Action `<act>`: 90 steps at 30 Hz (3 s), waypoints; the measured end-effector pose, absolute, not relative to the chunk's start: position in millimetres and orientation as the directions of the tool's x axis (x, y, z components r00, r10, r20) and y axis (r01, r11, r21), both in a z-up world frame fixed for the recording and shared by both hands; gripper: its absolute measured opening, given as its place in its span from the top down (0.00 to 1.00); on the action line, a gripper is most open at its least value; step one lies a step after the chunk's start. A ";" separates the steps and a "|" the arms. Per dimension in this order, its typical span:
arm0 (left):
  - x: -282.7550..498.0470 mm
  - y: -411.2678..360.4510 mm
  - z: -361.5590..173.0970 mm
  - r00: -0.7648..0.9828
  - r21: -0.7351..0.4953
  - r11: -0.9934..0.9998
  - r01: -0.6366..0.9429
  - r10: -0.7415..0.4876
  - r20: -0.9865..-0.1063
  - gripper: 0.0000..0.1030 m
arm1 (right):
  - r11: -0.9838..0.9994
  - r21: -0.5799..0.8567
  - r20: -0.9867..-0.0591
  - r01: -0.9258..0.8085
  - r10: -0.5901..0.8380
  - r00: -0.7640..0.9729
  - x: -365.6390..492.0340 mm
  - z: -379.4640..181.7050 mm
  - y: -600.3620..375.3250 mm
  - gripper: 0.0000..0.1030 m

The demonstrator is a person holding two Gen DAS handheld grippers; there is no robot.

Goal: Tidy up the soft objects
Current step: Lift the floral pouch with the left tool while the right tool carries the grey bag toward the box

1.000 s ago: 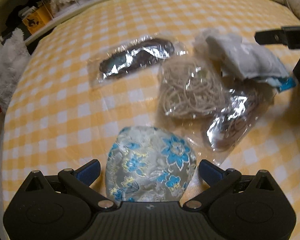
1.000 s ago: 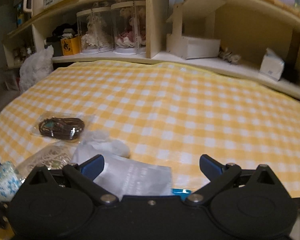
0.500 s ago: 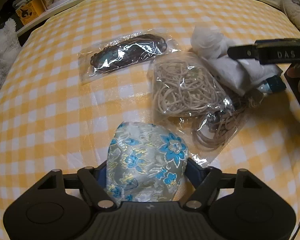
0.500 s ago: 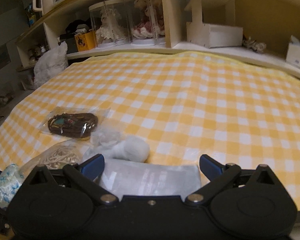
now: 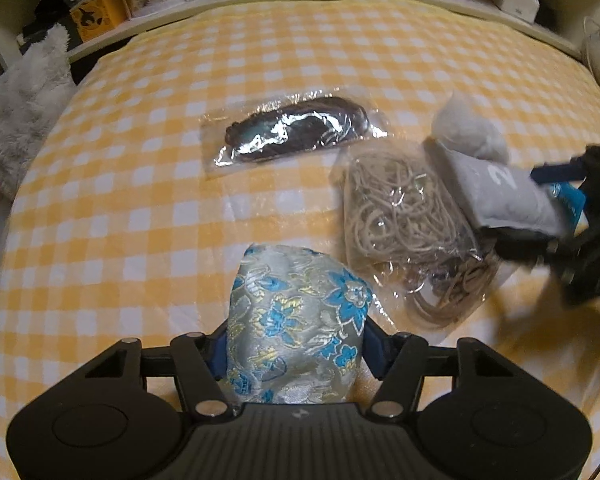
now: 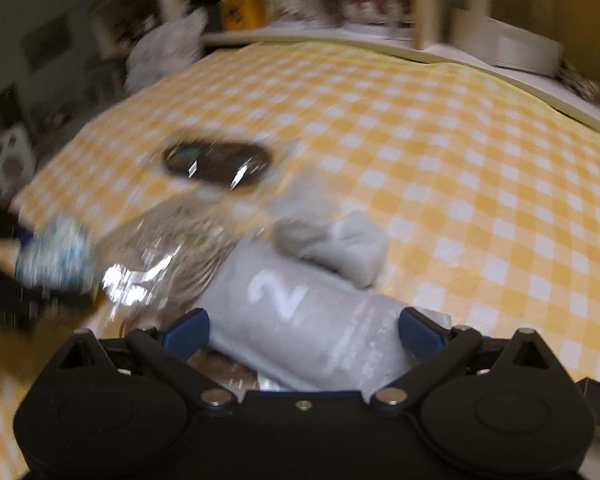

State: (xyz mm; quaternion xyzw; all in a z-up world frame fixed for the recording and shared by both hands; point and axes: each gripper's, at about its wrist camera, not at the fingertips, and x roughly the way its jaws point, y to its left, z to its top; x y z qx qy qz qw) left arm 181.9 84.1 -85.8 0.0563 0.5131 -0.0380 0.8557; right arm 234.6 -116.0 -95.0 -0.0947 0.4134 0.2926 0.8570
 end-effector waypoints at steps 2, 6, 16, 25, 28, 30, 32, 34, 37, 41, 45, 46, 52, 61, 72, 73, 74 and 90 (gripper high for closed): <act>179.7 83.8 -81.4 0.481 0.054 0.991 0.123 -0.012 -0.877 0.40 | 0.798 0.043 -0.776 -0.601 0.406 0.483 228.9 -95.9 -110.7 0.10; 178.9 76.8 -77.9 0.498 0.055 0.991 0.123 -0.014 -0.867 0.40 | 0.796 -0.046 -0.788 -0.604 0.343 0.512 221.6 -95.5 -100.8 0.31; 178.4 82.7 -70.3 0.535 0.048 0.995 0.082 -0.003 -0.845 0.40 | 0.812 -0.103 -0.770 -0.574 0.301 0.563 198.0 -81.8 -96.0 0.57; 169.7 81.2 -55.1 0.579 0.055 0.994 0.092 -0.008 -0.815 0.40 | 0.881 -0.098 -0.768 -0.462 0.229 0.598 175.1 -62.8 -101.6 0.74; 162.4 79.6 -49.1 0.594 0.053 0.993 0.104 -0.019 -0.804 0.40 | 0.897 -0.076 -0.759 -0.435 0.231 0.609 165.2 -54.1 -108.3 0.81; 159.1 80.3 -45.4 0.601 0.048 0.993 0.111 -0.029 -0.799 0.40 | 0.910 -0.056 -0.756 -0.410 0.229 0.613 160.1 -49.3 -112.9 0.82; 157.4 79.6 -45.1 0.604 0.047 0.992 0.116 -0.033 -0.796 0.40 | 0.918 -0.037 -0.754 -0.395 0.234 0.614 156.1 -46.0 -115.9 0.82; 155.2 79.1 -43.3 0.605 0.043 0.992 0.118 -0.037 -0.795 0.40 | 0.926 0.000 -0.756 -0.378 0.247 0.606 152.8 -43.0 -119.2 0.82; 149.6 77.0 -40.7 0.613 0.037 0.991 0.127 -0.049 -0.788 0.40 | 0.936 0.079 -0.754 -0.343 0.281 0.593 148.9 -39.0 -124.3 0.82; 142.6 73.8 -36.4 0.621 0.042 0.989 0.141 -0.055 -0.782 0.40 | 0.944 0.131 -0.746 -0.304 0.295 0.597 143.0 -34.4 -126.7 0.82; 137.2 73.5 -27.9 0.642 0.025 0.989 0.147 -0.076 -0.763 0.42 | 0.946 0.168 -0.716 -0.277 0.311 0.625 139.2 -22.1 -130.1 0.83; 135.7 73.1 -25.9 0.646 0.022 0.989 0.147 -0.079 -0.759 0.42 | 0.945 0.177 -0.705 -0.274 0.316 0.635 137.9 -18.1 -130.9 0.83; 130.7 69.4 -15.1 0.674 0.009 0.990 0.138 -0.087 -0.733 0.46 | 0.945 0.204 -0.661 -0.257 0.326 0.676 132.5 -3.1 -138.1 0.83; 126.4 53.7 11.5 0.739 -0.005 0.991 0.135 -0.104 -0.666 0.48 | 0.945 0.220 -0.600 -0.242 0.327 0.730 123.5 16.9 -152.2 0.83; 134.8 7.7 26.1 0.759 0.001 0.982 0.191 -0.148 -0.634 0.49 | 0.959 0.244 -0.548 -0.142 0.258 0.796 110.4 38.6 -197.9 0.83; 135.7 1.9 27.4 0.759 0.001 0.979 0.202 -0.156 -0.632 0.49 | 0.962 0.245 -0.550 -0.123 0.242 0.799 109.3 39.3 -204.6 0.83; 136.6 -4.7 28.9 0.760 0.002 0.977 0.214 -0.165 -0.629 0.49 | 0.963 0.250 -0.552 -0.103 0.230 0.802 108.6 39.5 -211.8 0.83; 143.4 -128.6 22.9 0.688 -0.091 0.901 0.424 -0.386 -0.615 0.49 | 0.951 0.260 -0.595 0.169 0.021 0.803 90.5 14.7 -314.4 0.83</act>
